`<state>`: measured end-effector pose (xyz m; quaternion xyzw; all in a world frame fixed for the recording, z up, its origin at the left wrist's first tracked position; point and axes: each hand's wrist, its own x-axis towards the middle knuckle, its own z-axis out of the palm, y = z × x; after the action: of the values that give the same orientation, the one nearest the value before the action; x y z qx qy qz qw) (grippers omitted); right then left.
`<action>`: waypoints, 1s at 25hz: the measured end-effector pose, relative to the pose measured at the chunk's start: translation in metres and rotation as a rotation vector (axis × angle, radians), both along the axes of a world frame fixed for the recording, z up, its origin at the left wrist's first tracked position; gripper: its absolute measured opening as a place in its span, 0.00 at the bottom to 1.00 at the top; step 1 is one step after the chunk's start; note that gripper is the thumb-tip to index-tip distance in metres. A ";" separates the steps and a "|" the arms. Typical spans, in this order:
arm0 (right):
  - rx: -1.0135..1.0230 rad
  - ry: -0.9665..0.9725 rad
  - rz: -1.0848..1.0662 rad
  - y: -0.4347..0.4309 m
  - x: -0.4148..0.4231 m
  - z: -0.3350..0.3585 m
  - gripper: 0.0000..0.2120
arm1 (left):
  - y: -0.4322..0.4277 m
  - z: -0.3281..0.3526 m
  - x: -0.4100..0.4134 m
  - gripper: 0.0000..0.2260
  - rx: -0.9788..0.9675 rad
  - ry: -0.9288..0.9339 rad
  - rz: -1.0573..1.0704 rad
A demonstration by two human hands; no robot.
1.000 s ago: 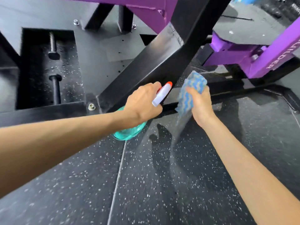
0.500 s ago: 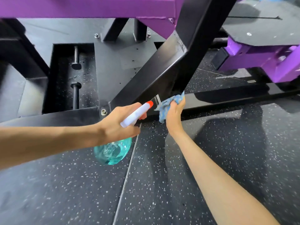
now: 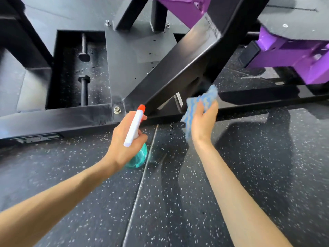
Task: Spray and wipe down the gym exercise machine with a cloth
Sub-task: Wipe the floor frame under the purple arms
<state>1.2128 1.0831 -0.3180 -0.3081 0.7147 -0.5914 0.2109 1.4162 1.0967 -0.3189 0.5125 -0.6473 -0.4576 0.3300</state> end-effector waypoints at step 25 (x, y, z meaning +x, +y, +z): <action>0.102 0.693 0.370 0.043 0.076 -0.072 0.33 | 0.008 -0.015 0.046 0.21 -0.121 -0.018 0.233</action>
<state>1.2892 1.1256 -0.3898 -0.6021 0.7044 -0.3683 0.0753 1.4620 1.1049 -0.3334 0.5672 -0.6128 -0.3718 0.4056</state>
